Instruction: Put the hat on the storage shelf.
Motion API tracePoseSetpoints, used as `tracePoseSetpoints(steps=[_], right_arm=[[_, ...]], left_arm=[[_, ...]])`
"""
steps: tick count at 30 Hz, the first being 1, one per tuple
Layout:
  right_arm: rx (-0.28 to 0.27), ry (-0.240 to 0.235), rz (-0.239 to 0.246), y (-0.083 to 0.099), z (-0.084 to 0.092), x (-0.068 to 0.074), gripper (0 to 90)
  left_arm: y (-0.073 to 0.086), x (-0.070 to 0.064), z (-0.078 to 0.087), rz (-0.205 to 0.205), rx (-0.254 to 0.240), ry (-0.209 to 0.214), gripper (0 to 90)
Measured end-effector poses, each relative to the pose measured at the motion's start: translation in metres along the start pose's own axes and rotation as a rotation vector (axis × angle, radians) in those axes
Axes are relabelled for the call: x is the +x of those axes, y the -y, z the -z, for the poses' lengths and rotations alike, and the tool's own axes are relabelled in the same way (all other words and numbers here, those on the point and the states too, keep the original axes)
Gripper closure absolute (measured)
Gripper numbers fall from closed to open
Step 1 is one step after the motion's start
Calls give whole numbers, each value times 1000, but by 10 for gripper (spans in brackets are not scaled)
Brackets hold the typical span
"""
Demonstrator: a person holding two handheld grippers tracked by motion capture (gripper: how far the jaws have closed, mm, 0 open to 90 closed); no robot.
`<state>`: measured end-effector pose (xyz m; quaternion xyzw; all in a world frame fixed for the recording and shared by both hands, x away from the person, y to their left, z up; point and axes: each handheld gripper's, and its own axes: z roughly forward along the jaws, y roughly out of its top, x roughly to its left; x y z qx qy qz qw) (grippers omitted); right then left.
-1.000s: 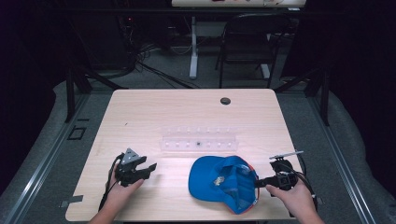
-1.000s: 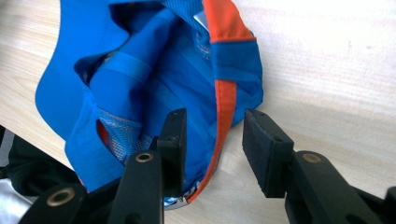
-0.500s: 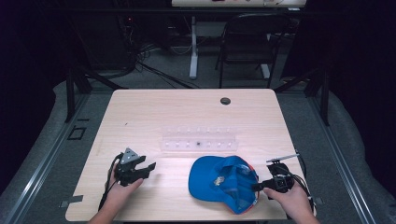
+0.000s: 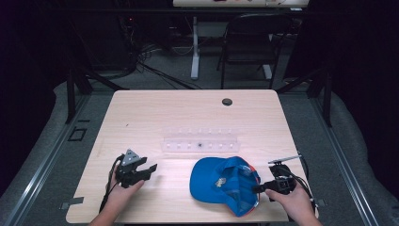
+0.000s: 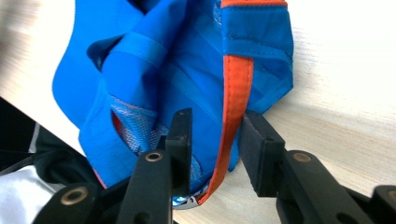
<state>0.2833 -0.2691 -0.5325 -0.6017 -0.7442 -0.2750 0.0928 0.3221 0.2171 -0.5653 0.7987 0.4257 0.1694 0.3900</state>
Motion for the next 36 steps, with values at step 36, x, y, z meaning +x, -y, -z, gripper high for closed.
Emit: tracePoseSetpoints(steps=[36], right_arm=[[-16, -74, -34, -14, 20, 13, 779]], left_arm=[[0, 0, -1, -1, 0, 1, 456]])
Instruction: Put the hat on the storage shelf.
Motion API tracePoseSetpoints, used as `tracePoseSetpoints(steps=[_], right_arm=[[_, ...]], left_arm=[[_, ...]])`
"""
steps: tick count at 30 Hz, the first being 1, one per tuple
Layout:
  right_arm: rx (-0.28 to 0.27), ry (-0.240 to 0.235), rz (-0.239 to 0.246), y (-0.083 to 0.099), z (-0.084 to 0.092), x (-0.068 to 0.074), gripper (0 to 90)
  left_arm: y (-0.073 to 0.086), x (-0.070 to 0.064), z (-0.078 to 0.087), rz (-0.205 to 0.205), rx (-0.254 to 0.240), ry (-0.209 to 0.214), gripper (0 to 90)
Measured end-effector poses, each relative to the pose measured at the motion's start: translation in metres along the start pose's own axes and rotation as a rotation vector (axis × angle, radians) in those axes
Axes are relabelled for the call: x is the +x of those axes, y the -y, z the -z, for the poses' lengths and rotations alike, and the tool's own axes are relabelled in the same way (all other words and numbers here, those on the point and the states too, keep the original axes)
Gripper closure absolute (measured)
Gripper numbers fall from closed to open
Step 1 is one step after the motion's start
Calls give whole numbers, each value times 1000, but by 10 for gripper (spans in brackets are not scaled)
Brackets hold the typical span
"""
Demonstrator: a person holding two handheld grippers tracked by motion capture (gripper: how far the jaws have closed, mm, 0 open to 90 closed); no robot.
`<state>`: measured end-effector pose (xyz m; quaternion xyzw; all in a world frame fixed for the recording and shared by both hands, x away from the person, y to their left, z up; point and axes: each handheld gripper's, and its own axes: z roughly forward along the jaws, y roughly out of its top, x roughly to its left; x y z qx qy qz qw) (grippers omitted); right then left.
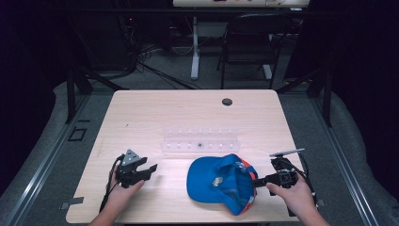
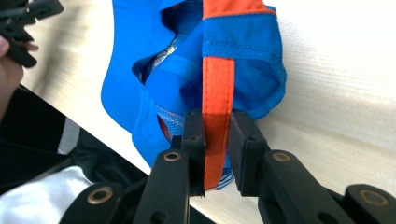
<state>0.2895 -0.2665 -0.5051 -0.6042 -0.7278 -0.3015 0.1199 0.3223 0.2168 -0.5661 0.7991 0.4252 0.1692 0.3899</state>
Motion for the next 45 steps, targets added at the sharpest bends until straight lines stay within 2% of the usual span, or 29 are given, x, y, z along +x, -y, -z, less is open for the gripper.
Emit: tracePoseSetpoints(steps=[2, 6, 7, 10, 15, 16, 21, 23, 24, 26, 32, 43, 44, 45], right_arm=[[0, -3, -30, -1, 1, 0, 780], [0, 24, -40, -6, 6, 1, 781], [-19, 31, -60, -7, 6, 3, 781], [-8, 42, -48, -11, 10, 3, 782], [2, 73, -56, -20, 13, 7, 782], [-16, 80, -67, -21, 13, 9, 782], [16, 104, -45, -30, 16, 14, 783], [10, 114, -56, -34, 16, 17, 784], [29, 120, -41, -36, 17, 17, 784], [33, 139, -63, -39, 17, 21, 784], [75, 178, -37, -49, 20, 29, 784], [76, 230, -5, -65, 30, 50, 784], [96, 224, 7, -67, 32, 50, 784], [78, 231, -4, -68, 32, 52, 784]], left_arm=[[0, 0, 0, 1, -3, 1, 455], [0, 0, 0, 1, -1, 1, 455], [0, 0, 0, 0, 0, 2, 455], [0, -1, 0, 0, -6, 0, 456], [0, -1, 0, -2, 0, 2, 456], [0, 0, 0, -5, 0, 3, 455], [0, -1, 0, -5, -3, 0, 455], [0, -1, 0, -6, -3, 1, 455], [0, -1, 0, -6, -3, -1, 455], [0, -1, 0, -6, -4, -1, 455], [0, -1, -1, -8, 4, 4, 455], [0, -2, -1, -8, 2, 5, 455], [0, -2, -1, -9, 2, 5, 455], [0, -2, -1, -9, 2, 6, 455]])
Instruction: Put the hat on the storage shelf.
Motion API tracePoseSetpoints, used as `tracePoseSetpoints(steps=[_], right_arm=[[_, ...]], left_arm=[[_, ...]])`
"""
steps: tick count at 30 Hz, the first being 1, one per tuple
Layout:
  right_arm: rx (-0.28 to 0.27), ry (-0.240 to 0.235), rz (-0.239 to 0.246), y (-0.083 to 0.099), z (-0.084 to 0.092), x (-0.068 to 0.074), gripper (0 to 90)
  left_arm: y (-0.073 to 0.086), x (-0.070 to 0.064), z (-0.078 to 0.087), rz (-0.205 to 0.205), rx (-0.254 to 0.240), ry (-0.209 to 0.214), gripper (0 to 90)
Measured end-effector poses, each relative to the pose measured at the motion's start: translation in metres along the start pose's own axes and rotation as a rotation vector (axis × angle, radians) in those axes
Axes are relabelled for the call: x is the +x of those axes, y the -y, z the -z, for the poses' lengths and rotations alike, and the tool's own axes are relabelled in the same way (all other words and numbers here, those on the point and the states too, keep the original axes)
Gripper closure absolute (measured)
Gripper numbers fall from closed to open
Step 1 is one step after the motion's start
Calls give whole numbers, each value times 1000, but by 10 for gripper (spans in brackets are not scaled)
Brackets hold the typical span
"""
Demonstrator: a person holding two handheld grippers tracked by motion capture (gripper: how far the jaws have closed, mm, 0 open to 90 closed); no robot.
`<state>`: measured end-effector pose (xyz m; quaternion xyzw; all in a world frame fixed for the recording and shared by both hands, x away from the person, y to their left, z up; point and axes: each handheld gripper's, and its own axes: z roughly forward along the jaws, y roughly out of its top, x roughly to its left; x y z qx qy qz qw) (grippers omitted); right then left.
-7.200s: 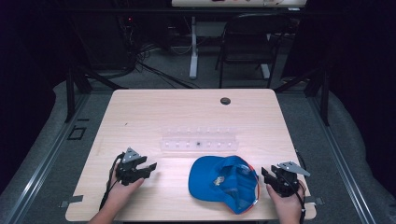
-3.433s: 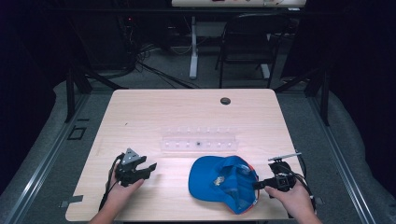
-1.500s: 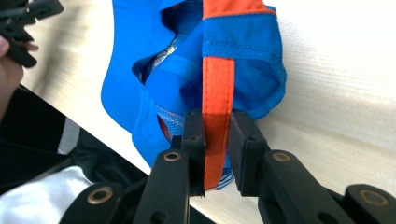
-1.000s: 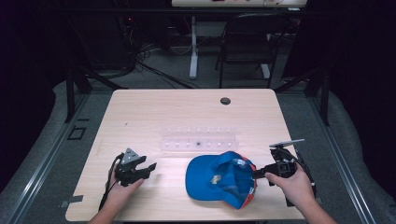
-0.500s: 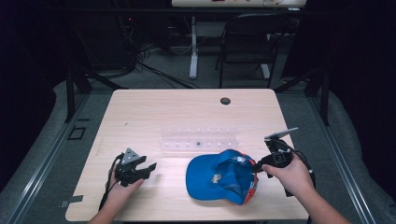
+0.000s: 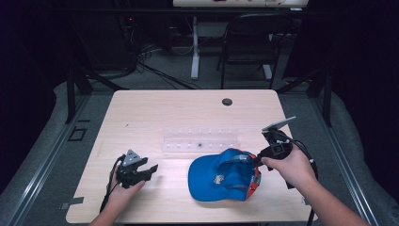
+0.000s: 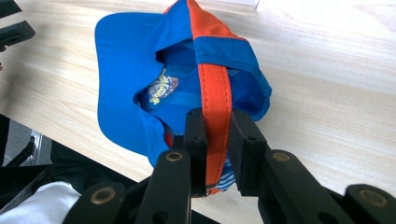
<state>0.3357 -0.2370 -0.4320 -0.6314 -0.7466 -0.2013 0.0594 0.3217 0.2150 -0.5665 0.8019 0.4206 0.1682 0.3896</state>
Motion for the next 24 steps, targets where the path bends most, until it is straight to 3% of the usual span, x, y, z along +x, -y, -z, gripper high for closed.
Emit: tracePoseSetpoints(steps=[11, 12, 13, 24], right_arm=[[2, 6, 22, -12, 15, 13, 784], [22, 8, 42, -13, 17, 13, 784], [3, 11, 22, -13, 18, 16, 784], [26, 29, 47, -23, 34, 30, 783]], left_arm=[[0, -1, 0, 2, -3, 2, 455], [0, -1, 0, 2, -3, 2, 456], [0, -1, 0, 2, -3, 2, 456], [0, -1, 0, -6, 0, 4, 455]])
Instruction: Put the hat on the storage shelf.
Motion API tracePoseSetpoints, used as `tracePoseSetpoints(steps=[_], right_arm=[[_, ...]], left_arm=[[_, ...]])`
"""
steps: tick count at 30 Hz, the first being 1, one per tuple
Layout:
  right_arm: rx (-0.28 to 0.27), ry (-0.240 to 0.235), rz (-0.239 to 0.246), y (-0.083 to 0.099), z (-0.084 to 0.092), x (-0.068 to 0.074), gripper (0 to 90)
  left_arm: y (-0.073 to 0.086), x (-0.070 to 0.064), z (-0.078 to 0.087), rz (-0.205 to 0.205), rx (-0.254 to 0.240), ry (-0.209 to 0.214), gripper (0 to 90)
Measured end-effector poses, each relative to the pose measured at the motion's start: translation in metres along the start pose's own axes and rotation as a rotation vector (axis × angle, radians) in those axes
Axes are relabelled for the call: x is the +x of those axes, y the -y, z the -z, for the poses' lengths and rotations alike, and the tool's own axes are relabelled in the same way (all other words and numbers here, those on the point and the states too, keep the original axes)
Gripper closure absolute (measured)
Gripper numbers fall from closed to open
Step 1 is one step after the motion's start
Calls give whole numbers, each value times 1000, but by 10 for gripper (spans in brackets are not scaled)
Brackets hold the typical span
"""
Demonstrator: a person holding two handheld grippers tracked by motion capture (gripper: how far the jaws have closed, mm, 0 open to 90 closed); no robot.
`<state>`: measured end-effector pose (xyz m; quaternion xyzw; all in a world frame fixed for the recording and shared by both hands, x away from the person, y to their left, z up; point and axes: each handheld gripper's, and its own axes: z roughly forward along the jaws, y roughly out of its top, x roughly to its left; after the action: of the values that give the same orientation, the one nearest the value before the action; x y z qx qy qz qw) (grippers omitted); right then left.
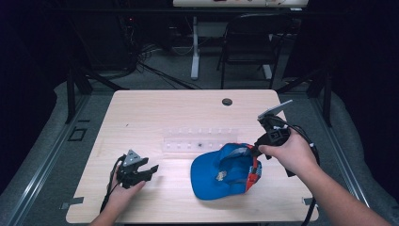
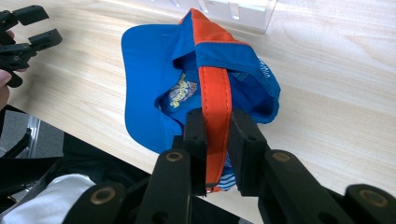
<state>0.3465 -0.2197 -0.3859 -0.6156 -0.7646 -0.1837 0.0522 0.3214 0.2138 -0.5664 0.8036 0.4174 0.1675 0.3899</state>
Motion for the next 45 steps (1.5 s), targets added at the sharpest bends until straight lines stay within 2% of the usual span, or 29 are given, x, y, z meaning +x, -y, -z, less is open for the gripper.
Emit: tracePoseSetpoints(steps=[7, 8, 9, 11, 14, 17, 21, 22, 24, 30, 32, 33, 34, 35, 42, 45], right_arm=[[10, 6, 19, -6, 8, 10, 783], [24, 14, 29, -7, 10, 12, 784], [7, 16, 19, -7, 10, 14, 784], [22, 17, 38, -9, 14, 17, 784], [17, 17, 41, -11, 19, 22, 783], [15, -4, 42, -13, 23, 26, 784], [7, -45, 31, -15, 26, 30, 784], [18, -62, 41, -16, 27, 30, 784], [9, -95, 31, -16, 28, 31, 784], [17, -184, 15, -19, 30, 31, 784], [5, -210, -1, -19, 30, 32, 784], [5, -210, -1, -19, 30, 32, 784], [16, -238, 10, -21, 32, 31, 784], [16, -238, 10, -21, 32, 31, 784], [6, -342, -18, -22, 31, 32, 784], [4, -370, -25, -23, 31, 31, 784]], left_arm=[[0, 0, 0, -2, 4, 1, 455], [0, 0, 0, 1, 3, 1, 455], [0, 0, 0, 3, 2, 1, 455], [0, 0, 0, 1, 11, 6, 455], [0, 0, 0, 1, 11, 6, 455], [0, 0, 0, 1, 11, 7, 455], [0, 0, 1, -3, 12, 8, 456], [0, 0, 1, -3, 12, 8, 455], [0, 0, 1, -2, 11, 8, 455], [0, -1, 0, -5, 11, 9, 455], [0, -1, 0, -3, 6, 6, 455], [0, -1, 0, -3, 6, 6, 455], [0, -1, 0, -4, 5, 7, 455], [0, -1, 0, -4, 5, 7, 455], [-1, -5, 0, -11, 2, 11, 455], [-1, -6, -1, -12, -2, 11, 455]])
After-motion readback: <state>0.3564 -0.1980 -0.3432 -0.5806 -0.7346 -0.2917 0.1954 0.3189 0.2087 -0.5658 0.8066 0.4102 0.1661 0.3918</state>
